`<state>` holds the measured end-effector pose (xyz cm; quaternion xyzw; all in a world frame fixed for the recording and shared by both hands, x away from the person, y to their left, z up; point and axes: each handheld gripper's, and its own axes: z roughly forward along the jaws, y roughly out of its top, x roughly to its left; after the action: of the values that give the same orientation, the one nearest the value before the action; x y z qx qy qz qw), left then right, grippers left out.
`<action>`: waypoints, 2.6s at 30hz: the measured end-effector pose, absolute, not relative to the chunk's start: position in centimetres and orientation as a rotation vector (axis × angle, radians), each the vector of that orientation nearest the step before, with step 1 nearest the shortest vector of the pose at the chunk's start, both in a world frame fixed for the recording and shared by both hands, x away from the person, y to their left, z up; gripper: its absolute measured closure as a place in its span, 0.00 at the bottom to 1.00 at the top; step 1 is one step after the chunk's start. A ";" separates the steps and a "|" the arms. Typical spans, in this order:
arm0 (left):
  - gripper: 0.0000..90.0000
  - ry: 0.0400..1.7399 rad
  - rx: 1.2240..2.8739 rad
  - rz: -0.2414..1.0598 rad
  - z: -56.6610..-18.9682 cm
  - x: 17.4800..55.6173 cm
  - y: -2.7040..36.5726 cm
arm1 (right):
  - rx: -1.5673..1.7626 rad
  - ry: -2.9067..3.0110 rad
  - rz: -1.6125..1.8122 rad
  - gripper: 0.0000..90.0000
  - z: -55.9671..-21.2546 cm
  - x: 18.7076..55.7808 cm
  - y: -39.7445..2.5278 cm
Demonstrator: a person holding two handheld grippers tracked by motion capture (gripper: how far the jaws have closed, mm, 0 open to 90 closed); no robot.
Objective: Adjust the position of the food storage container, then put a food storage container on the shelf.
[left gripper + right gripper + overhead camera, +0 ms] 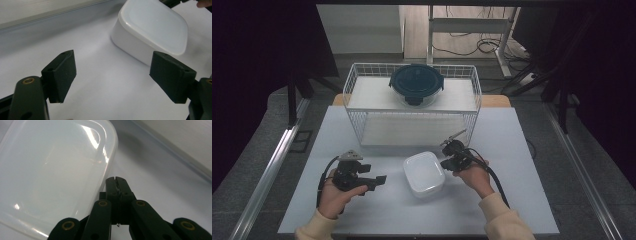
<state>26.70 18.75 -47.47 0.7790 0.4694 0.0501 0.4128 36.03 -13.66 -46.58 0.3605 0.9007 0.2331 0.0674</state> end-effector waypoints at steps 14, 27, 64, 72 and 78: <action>0.23 1.186 1.952 0.130 -47.5 26.8 18.9 | 1.005 2.788 0.745 0.99 -47.9 32.1 -12.5; 0.23 1.193 1.935 0.118 -47.3 26.8 19.3 | 0.937 2.729 0.751 0.99 -47.8 30.6 -12.6; 0.23 1.225 1.831 0.064 -46.7 26.8 20.4 | 1.269 2.425 1.273 0.24 -45.4 28.9 -18.1; 0.27 1.229 1.825 0.068 -47.1 26.9 20.0 | 1.262 2.430 1.267 0.25 -45.8 28.8 -17.9; 0.27 1.252 1.800 0.054 -47.3 27.1 20.0 | 1.294 2.444 1.275 0.27 -46.1 29.0 -17.3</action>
<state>27.15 20.05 -47.28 0.7301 0.5077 0.0219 0.4568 28.98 -17.27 -46.10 0.4244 0.8016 0.4182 0.0481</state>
